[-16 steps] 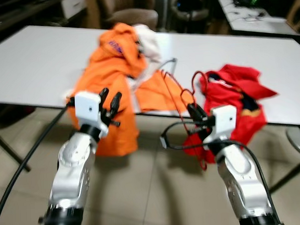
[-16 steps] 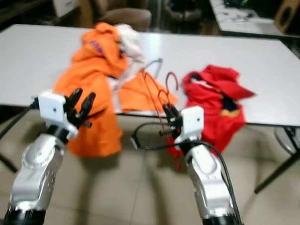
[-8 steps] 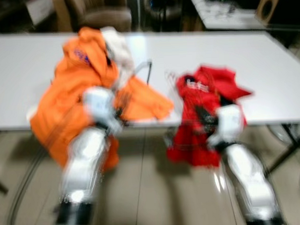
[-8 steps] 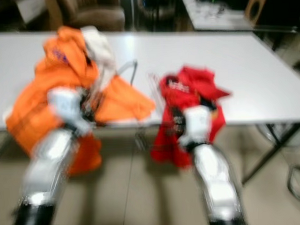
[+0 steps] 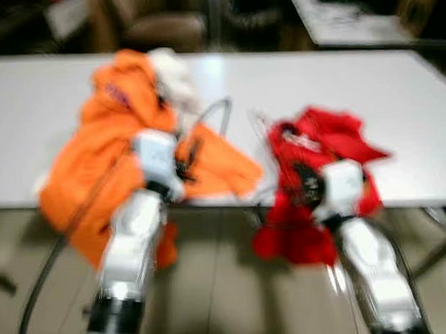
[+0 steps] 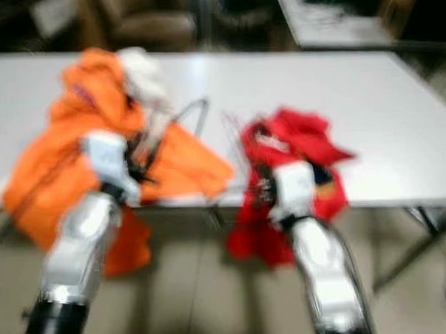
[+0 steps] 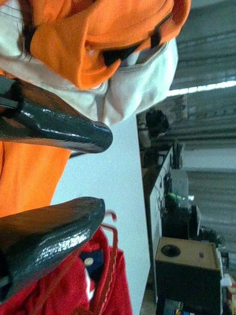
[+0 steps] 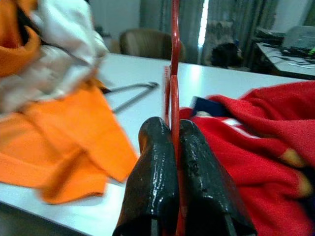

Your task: Hang hanger

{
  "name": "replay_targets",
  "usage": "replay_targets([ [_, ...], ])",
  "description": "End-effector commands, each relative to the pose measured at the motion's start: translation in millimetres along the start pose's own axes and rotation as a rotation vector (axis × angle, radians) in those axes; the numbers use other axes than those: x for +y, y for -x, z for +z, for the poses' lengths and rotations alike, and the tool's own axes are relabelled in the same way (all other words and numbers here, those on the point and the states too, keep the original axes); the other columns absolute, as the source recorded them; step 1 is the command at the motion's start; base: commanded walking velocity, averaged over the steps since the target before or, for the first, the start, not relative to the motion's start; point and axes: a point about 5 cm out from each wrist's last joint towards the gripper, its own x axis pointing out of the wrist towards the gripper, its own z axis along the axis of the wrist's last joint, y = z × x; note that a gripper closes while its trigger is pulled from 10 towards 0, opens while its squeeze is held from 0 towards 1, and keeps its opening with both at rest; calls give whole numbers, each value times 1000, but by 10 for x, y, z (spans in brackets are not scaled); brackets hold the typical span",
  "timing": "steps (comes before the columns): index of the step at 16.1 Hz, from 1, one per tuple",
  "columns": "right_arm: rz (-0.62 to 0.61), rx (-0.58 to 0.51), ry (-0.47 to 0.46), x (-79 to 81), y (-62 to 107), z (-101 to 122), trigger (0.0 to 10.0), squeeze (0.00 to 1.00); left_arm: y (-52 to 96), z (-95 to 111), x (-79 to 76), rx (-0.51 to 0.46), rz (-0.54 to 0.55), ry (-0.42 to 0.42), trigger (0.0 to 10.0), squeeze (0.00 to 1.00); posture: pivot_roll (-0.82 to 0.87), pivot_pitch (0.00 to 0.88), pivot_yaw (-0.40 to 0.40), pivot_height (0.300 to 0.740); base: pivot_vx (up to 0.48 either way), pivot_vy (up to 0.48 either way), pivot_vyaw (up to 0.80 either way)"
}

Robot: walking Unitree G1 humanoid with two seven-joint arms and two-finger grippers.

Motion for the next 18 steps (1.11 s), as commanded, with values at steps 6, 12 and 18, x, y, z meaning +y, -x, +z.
replay_targets([
  [6,14,-38,-45,89,-61,79,10000,0,-17,28,126,-5,65,-20,10000,0,-63,8,-6,740,339,0,267],
  [12,4,-41,-55,89,-55,81,10000,0,-123,-7,98,12,64,14,10000,0,-69,11,4,740,340,0,0],
  [18,22,-46,-59,126,-52,92,10000,0,-157,44,206,-29,161,95,10000,1000,-73,6,15,740,227,0,0],
])
